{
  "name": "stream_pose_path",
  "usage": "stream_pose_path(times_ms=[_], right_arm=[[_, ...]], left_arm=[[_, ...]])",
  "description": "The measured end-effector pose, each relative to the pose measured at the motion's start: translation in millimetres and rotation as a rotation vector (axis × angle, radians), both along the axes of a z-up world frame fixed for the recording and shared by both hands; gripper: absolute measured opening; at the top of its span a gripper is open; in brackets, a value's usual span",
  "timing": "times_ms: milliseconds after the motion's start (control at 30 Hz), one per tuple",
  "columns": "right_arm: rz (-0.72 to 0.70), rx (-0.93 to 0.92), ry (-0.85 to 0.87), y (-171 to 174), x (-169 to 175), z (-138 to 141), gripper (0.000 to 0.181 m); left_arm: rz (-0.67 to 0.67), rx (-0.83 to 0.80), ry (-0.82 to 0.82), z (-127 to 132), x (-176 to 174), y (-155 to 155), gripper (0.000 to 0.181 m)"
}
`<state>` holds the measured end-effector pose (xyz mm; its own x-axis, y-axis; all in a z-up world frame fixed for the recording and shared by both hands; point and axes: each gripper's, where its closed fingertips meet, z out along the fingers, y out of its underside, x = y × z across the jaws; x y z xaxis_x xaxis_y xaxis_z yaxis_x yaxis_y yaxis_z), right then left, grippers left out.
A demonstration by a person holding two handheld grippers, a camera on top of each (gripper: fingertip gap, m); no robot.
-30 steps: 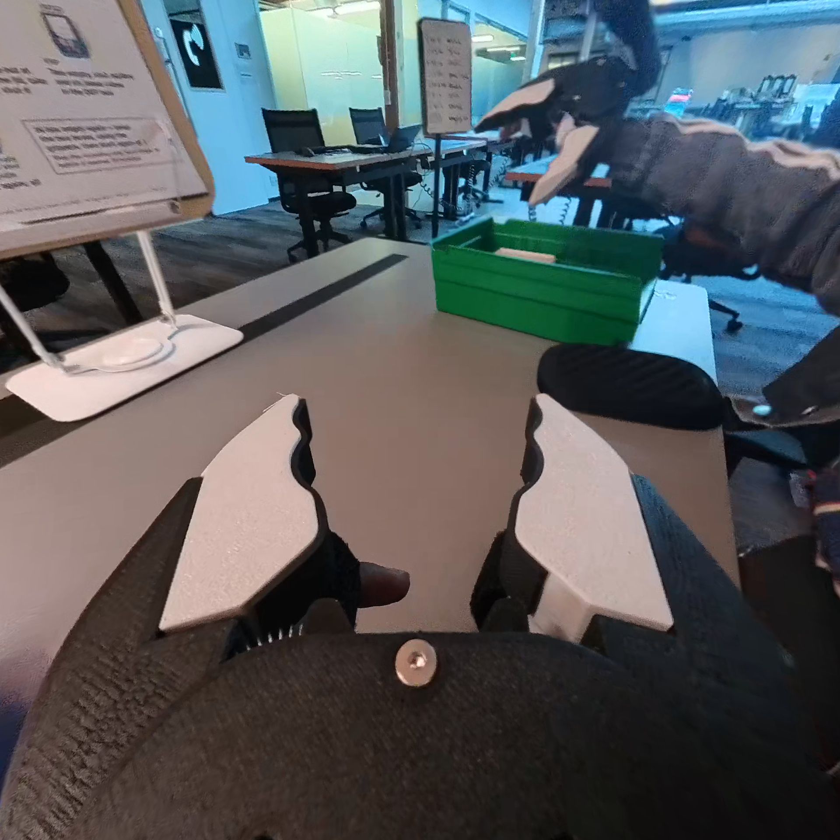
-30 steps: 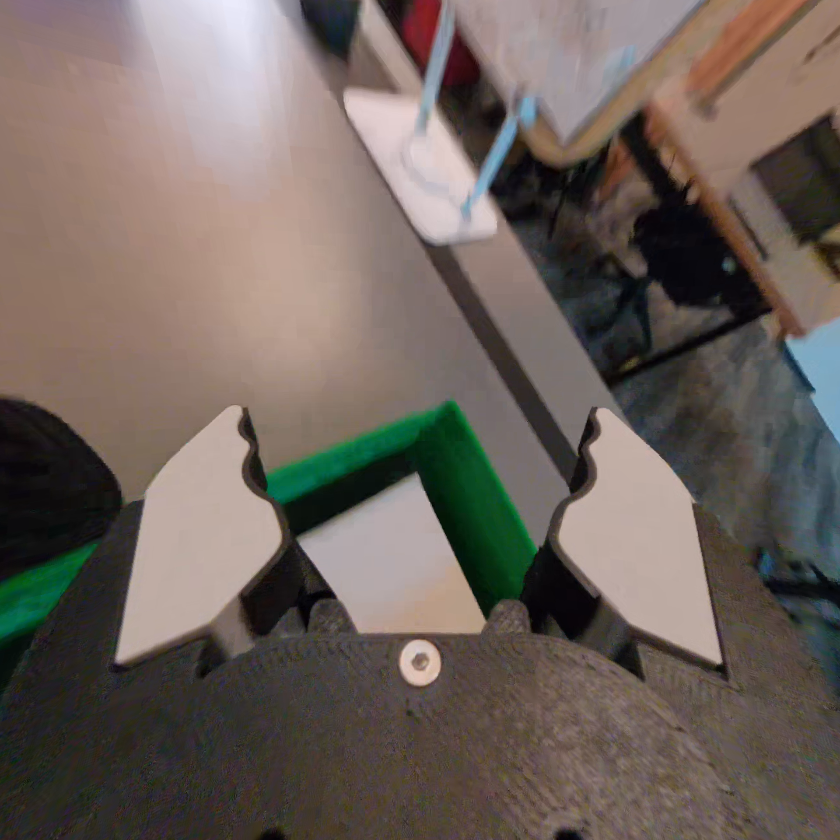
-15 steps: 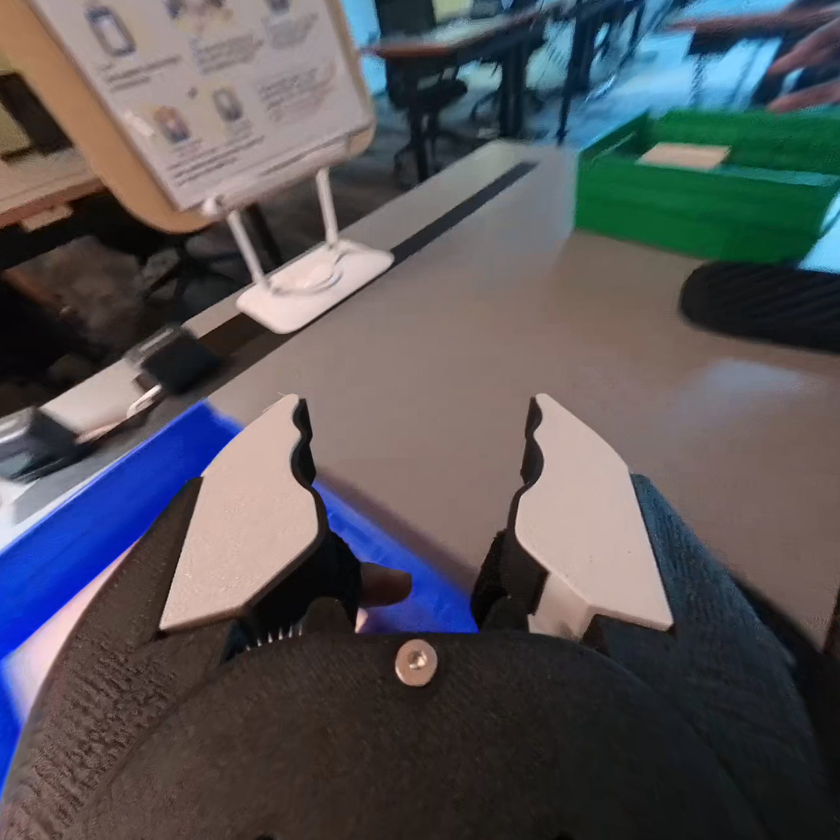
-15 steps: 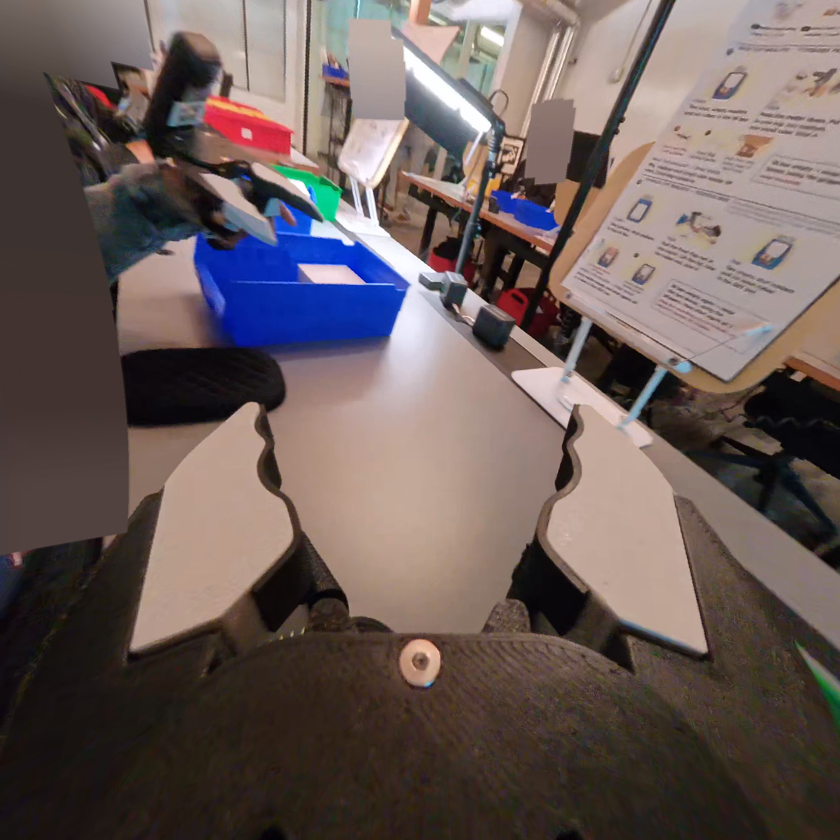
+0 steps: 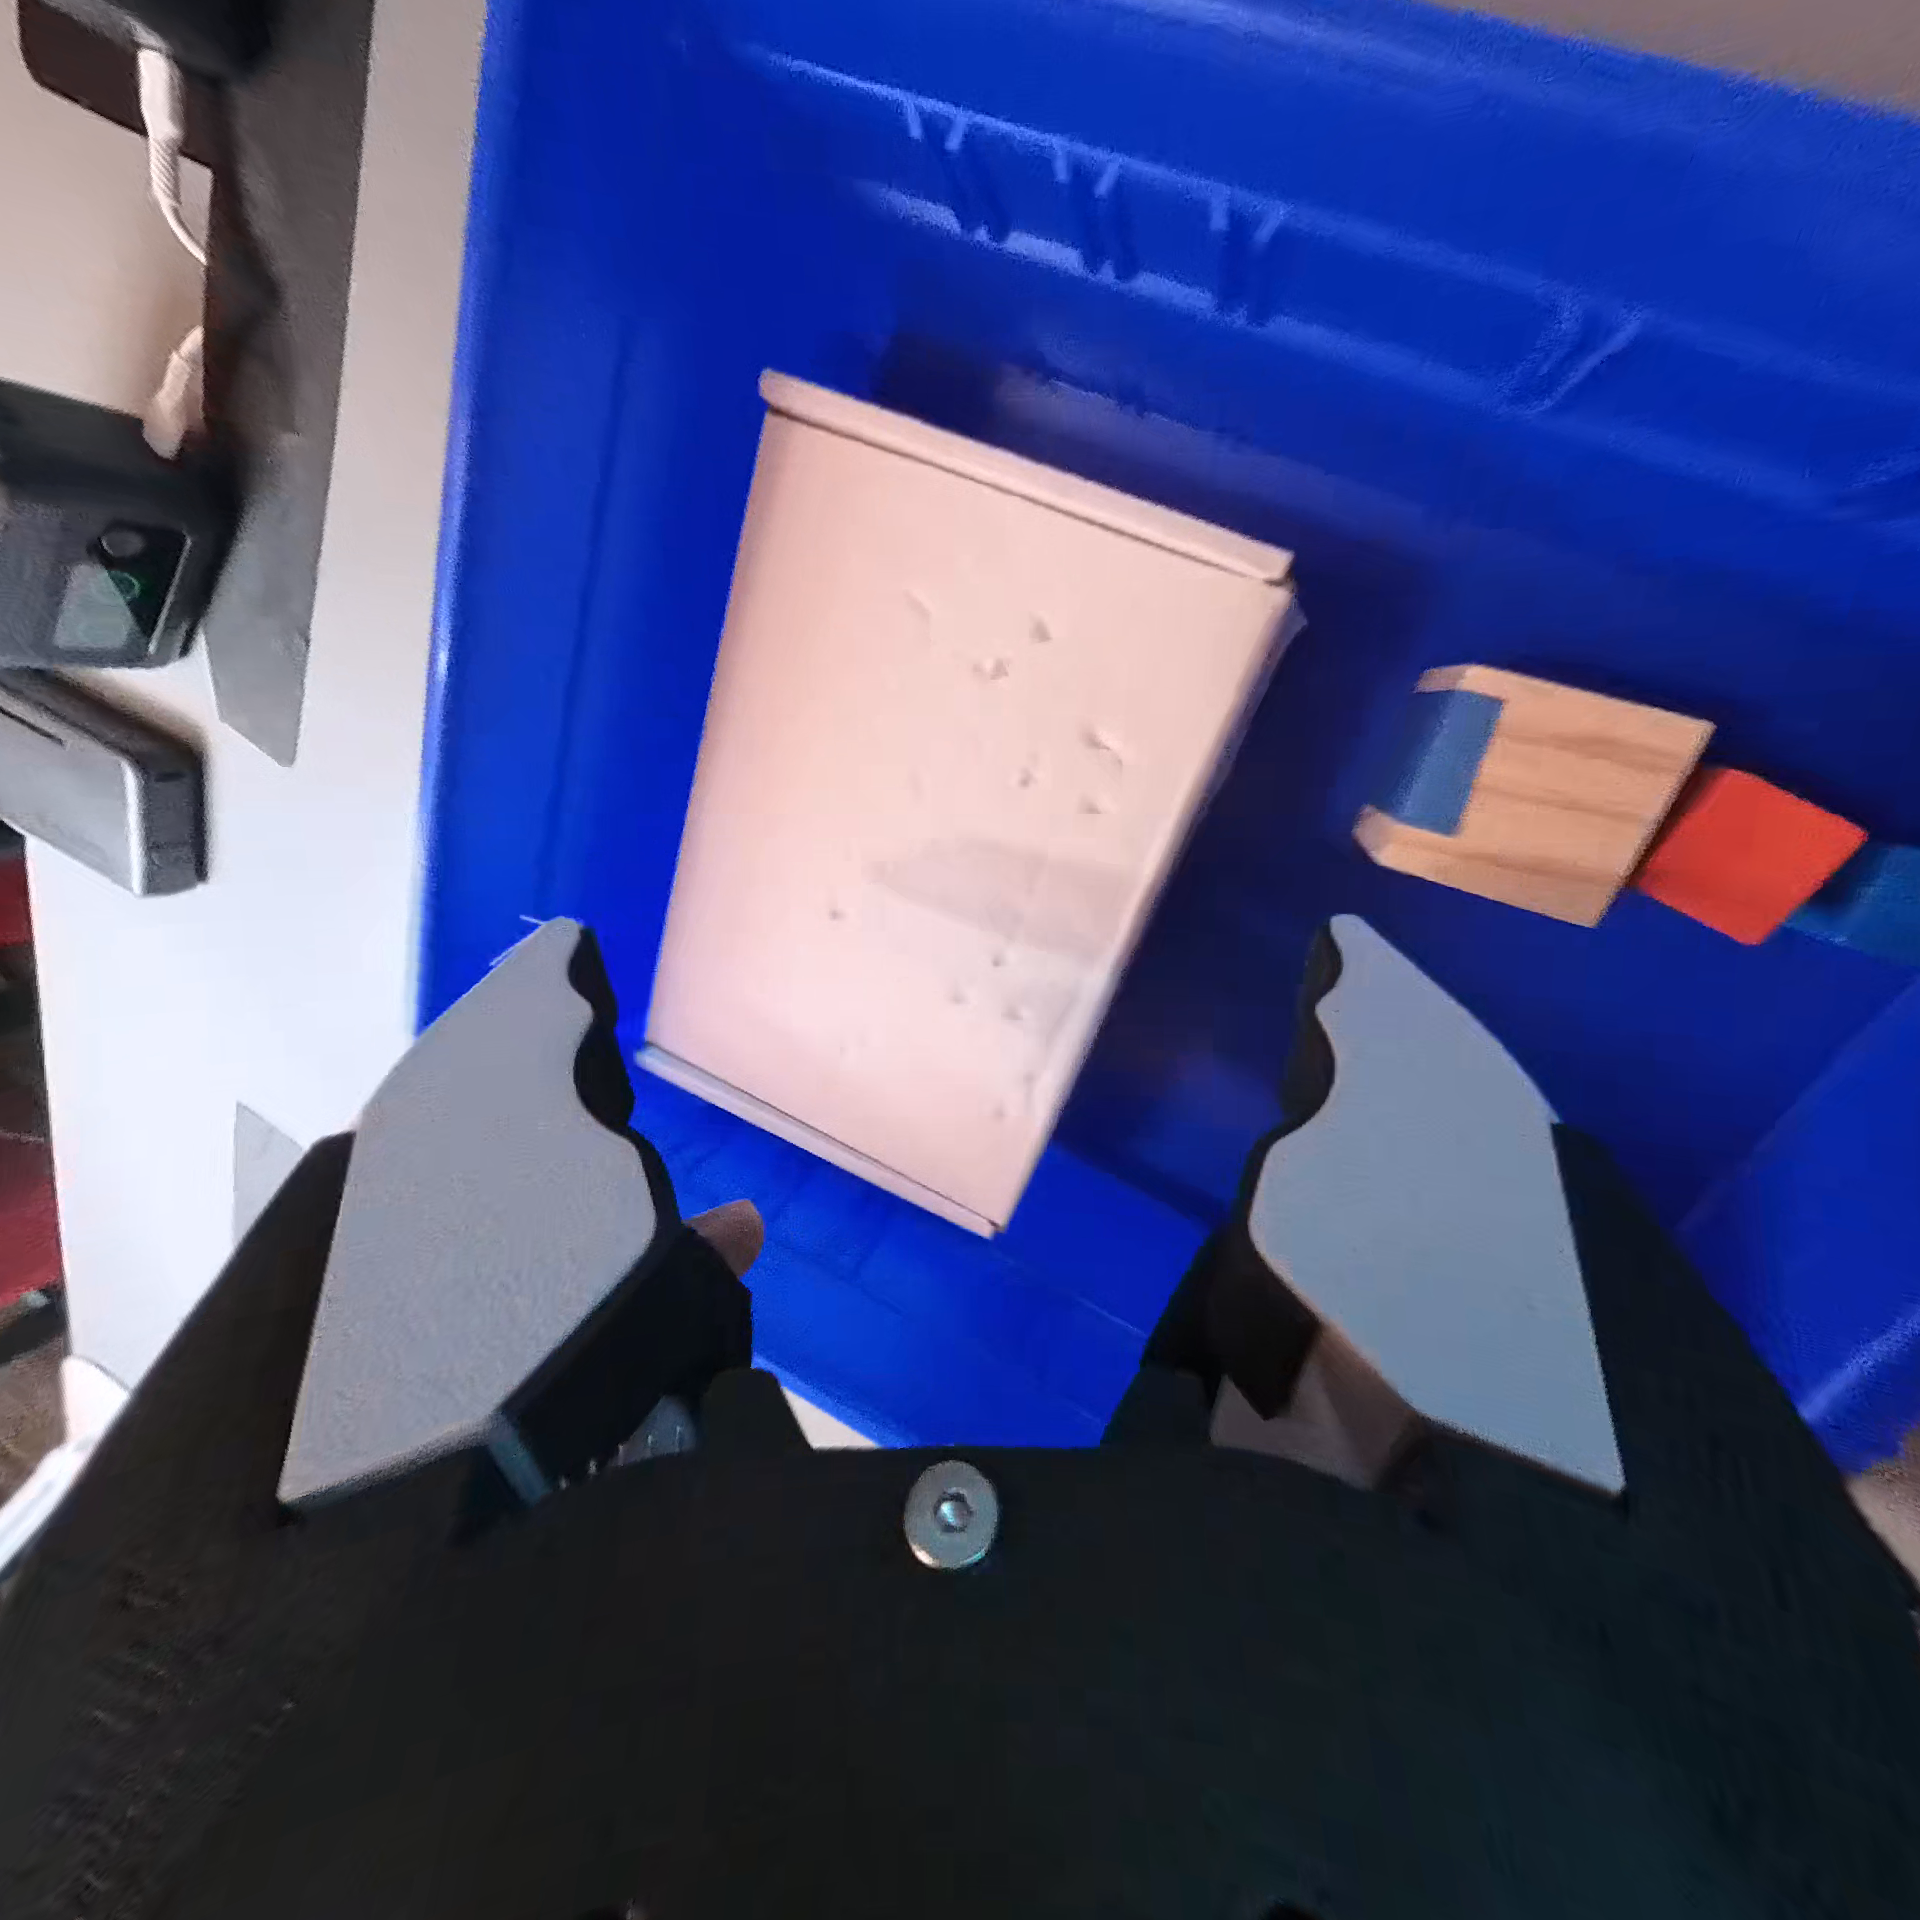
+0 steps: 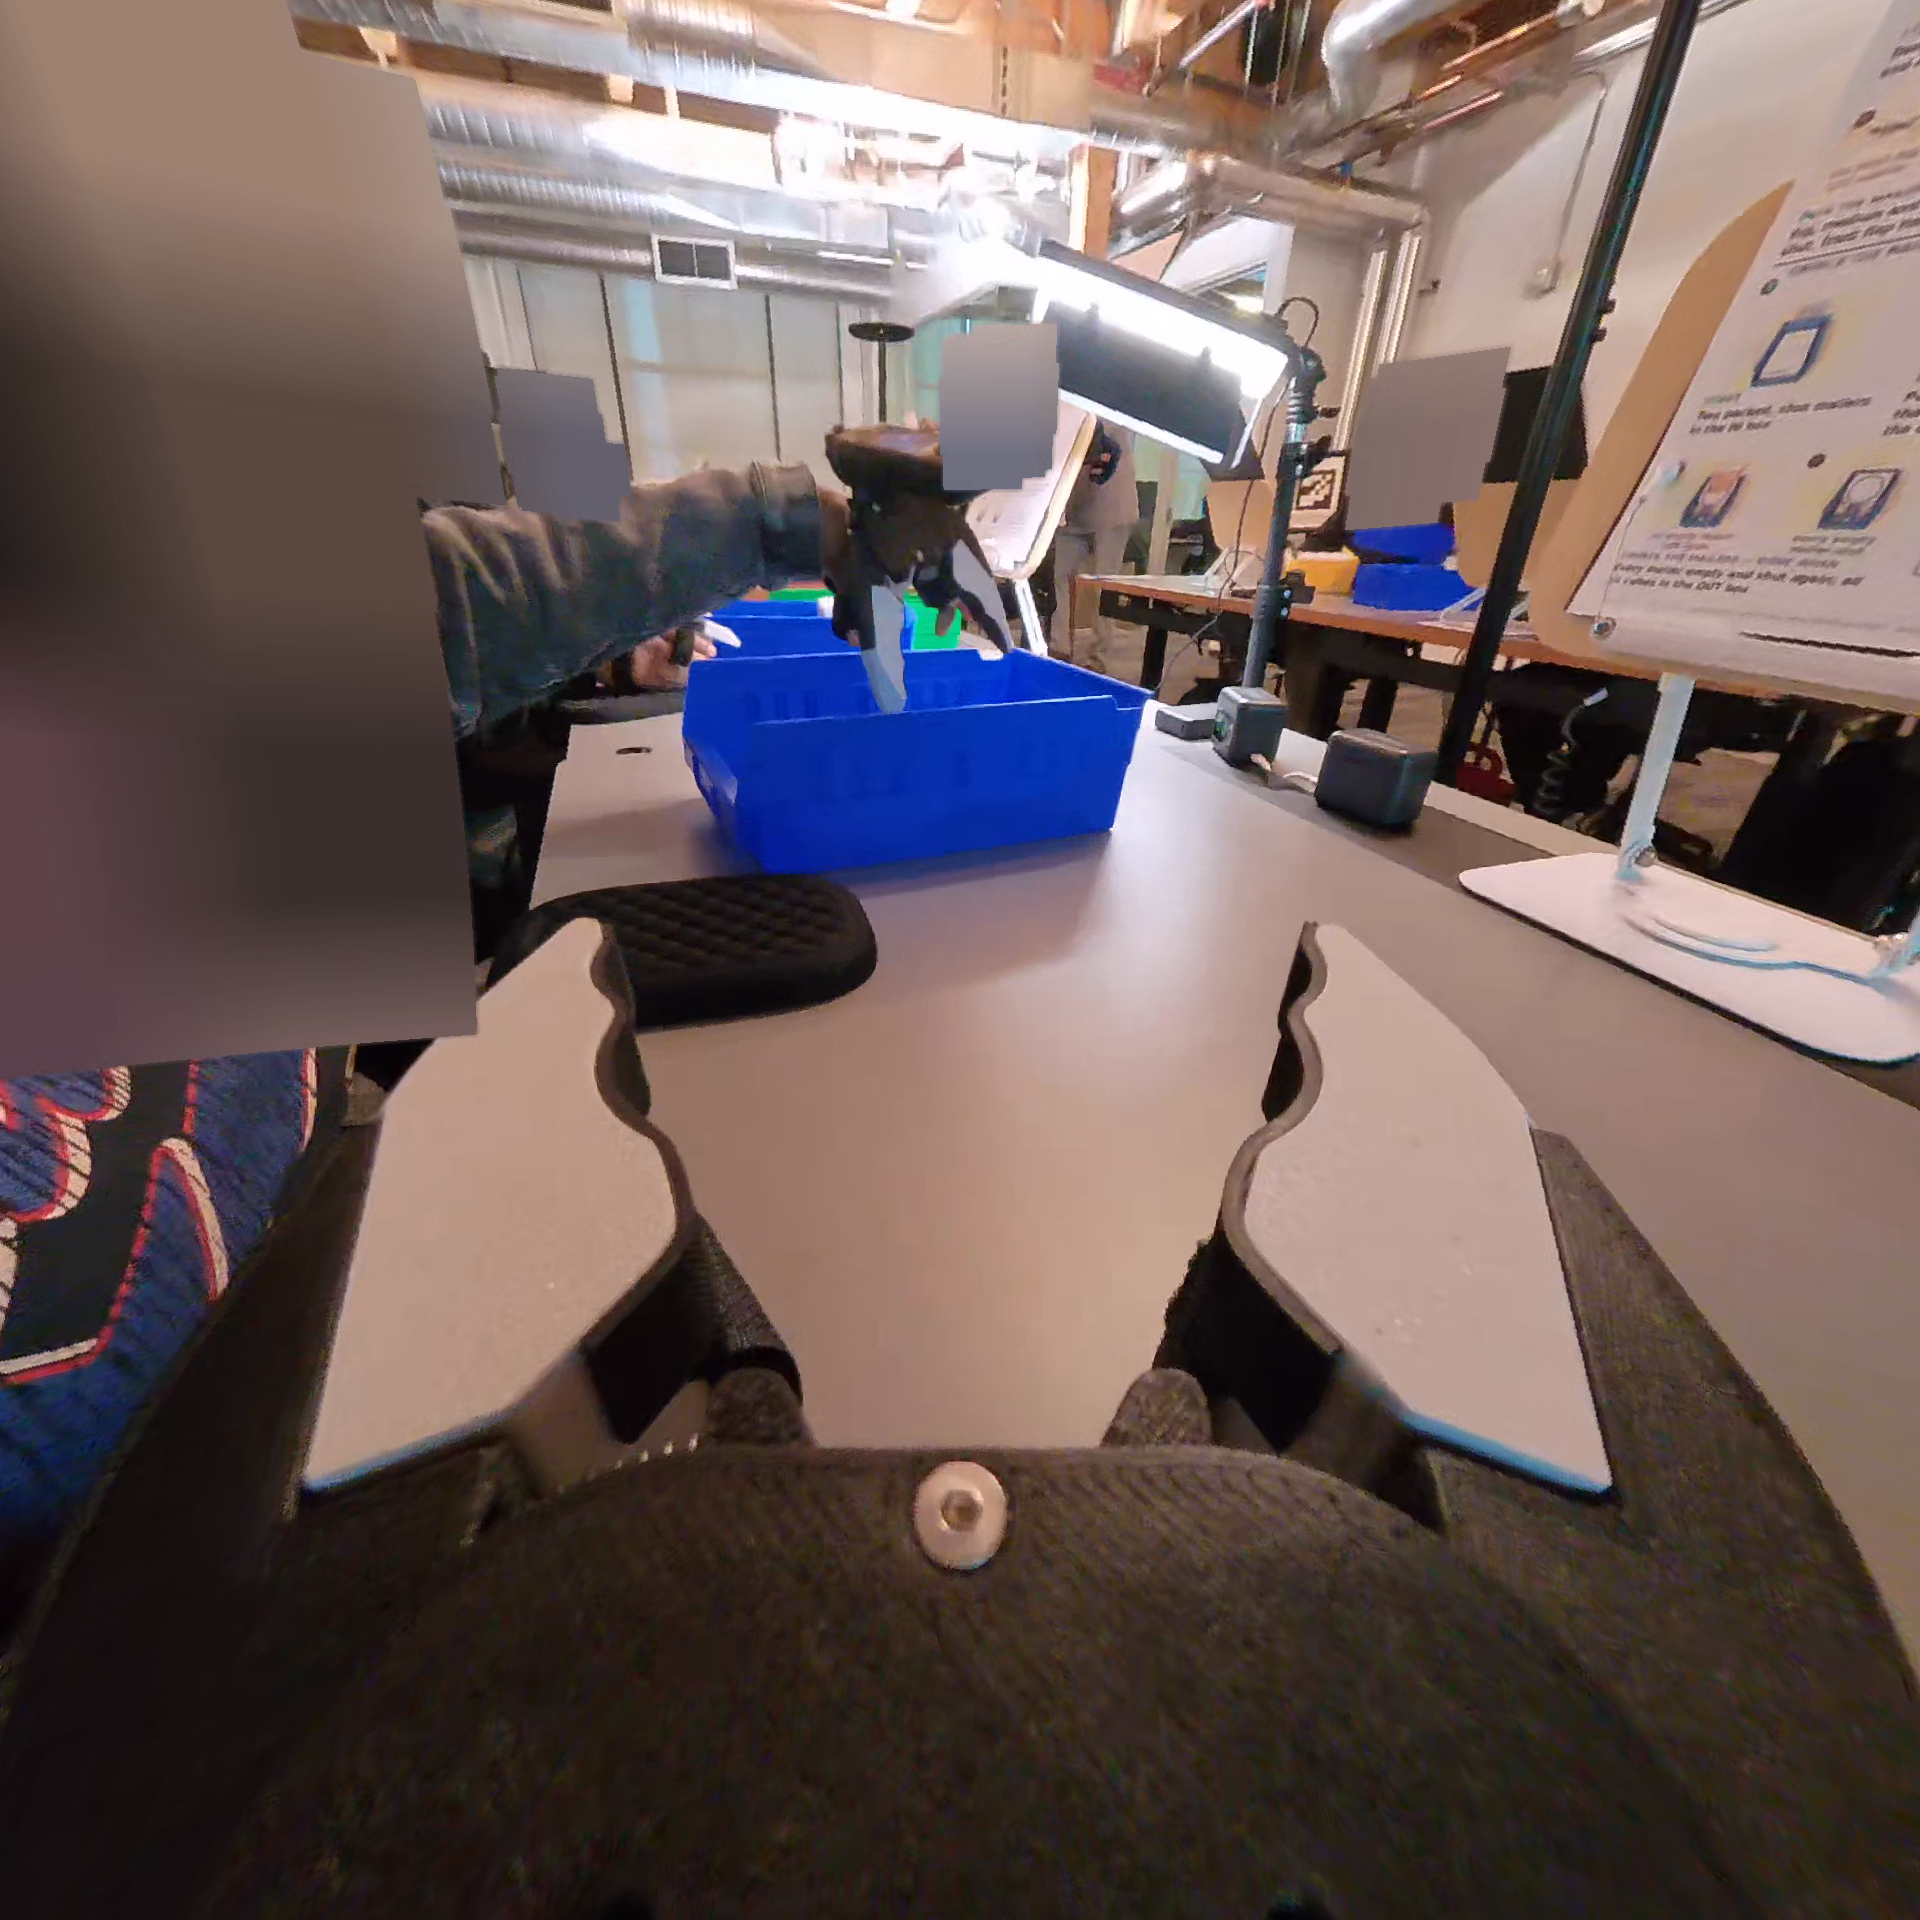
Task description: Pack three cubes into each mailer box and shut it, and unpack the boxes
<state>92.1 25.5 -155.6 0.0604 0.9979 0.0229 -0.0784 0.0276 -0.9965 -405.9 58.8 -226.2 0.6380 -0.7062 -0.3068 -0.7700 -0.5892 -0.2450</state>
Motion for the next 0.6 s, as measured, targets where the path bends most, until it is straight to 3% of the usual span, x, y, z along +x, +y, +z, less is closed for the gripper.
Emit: stream_pose_path(times_ms=[300,600], right_arm=[[-0.044,0.031,0.087,5.3,6.1,3.8,0.112],[-0.066,0.059,0.086,8.1,6.1,1.0,0.111]], left_arm=[[-0.073,-0.164,0.019,-34.9,-18.6,11.7,0.117],[-0.087,-0.269,0.016,-44.9,-13.5,5.5,0.119]])
